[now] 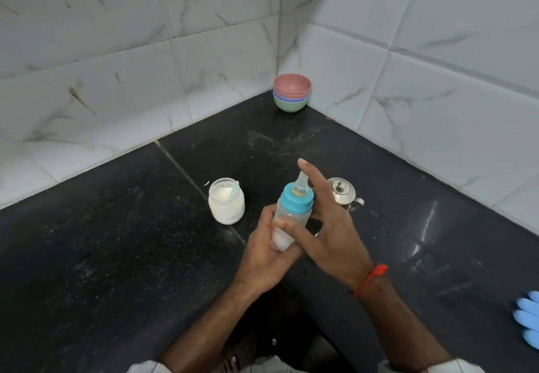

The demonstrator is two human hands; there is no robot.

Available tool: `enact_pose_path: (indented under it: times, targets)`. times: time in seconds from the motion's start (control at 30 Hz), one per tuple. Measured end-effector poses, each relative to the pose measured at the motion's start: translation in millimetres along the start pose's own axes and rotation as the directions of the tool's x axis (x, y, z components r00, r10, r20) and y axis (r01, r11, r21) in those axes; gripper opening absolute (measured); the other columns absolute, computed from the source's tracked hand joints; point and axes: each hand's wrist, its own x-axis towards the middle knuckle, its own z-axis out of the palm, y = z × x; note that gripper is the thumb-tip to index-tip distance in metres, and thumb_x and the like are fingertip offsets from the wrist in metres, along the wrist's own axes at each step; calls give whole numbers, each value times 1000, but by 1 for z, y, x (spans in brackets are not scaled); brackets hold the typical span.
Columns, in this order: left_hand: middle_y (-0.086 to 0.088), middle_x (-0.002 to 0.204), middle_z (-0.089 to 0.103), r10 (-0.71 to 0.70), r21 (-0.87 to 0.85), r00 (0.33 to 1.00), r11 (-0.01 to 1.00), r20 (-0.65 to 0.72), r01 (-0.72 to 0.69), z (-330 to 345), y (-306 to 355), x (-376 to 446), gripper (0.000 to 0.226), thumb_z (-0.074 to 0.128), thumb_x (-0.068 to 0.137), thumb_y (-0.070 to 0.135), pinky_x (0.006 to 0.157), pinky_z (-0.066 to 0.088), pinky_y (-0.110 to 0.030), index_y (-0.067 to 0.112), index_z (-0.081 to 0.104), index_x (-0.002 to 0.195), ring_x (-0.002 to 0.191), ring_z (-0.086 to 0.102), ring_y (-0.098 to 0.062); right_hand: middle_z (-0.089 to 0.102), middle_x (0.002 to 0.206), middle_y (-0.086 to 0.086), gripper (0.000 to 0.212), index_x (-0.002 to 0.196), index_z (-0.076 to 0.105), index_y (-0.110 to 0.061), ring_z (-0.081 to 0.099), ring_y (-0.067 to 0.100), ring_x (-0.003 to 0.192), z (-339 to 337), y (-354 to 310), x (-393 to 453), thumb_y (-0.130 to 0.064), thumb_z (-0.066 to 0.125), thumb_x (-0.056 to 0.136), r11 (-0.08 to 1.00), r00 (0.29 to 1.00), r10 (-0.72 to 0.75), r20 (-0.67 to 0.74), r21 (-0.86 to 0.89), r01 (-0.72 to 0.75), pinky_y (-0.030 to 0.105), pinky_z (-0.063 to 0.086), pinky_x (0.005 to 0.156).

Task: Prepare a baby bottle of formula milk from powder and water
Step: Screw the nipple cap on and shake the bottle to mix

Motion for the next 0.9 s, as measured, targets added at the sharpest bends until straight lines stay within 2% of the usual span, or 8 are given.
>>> enact_pose_path:
  times: [0.13,0.2,0.27,0.37,0.5,0.63,0.77,0.9]
  targets:
    - [19,113,68,-14,7,1000,1000,-4,14,-6,6,4,57,78,77,24,86,62,-37,51,54,121,102,68,-5,70,117,-5,103,156,19,-39,68,13,110,-5,-6,22,-51,81,75,985,988,141,-63,107,-134,38,57,101]
    - [11,102,72,-23,-72,997,997,76,28,-7,12,5,56,75,74,21,68,60,-33,51,58,117,81,70,-12,74,118,2,85,151,33,-30,71,18,109,-11,-10,34,-34,82,82,960,985,155,70,223,-167,41,58,98]
    - [-3,90,68,-93,-205,977,970,191,132,-7,19,4,52,73,66,24,48,43,-32,35,62,116,56,56,-13,76,115,13,53,137,53,-13,73,23,107,-13,-16,42,-11,76,90,907,963,136,234,361,-216,40,58,95]
    - [-15,89,64,-84,-326,941,925,328,197,-16,25,3,47,70,64,24,48,31,-31,20,62,110,52,50,-9,78,98,11,16,109,65,-2,68,49,111,-10,-18,44,3,65,94,845,954,34,298,501,-187,50,57,95]
    - [-17,85,61,-10,-288,922,949,386,131,-31,26,8,33,70,68,20,43,31,-25,31,68,99,51,45,-15,76,84,-2,16,97,63,-3,64,57,111,-3,-24,45,12,59,93,802,955,-19,295,575,-161,54,55,91]
    - [2,71,64,-85,-147,984,983,158,109,-22,28,8,39,74,61,28,46,42,-26,22,64,98,52,54,-11,70,72,8,16,105,65,0,70,48,108,8,-25,44,6,60,91,730,988,51,148,669,-138,56,54,96]
    - [12,95,74,-4,-46,995,999,-98,-1,-7,29,7,53,80,67,16,72,62,-36,30,66,116,83,72,-11,71,78,10,14,106,67,3,73,39,107,20,-26,43,7,65,93,764,992,124,-21,640,-82,39,58,87]
    - [34,95,70,108,102,965,991,-240,-85,1,32,7,70,88,68,23,74,51,-7,43,55,127,90,67,11,72,85,8,13,101,70,-1,77,31,101,29,-23,44,0,64,89,822,954,213,-209,566,-60,38,57,80]
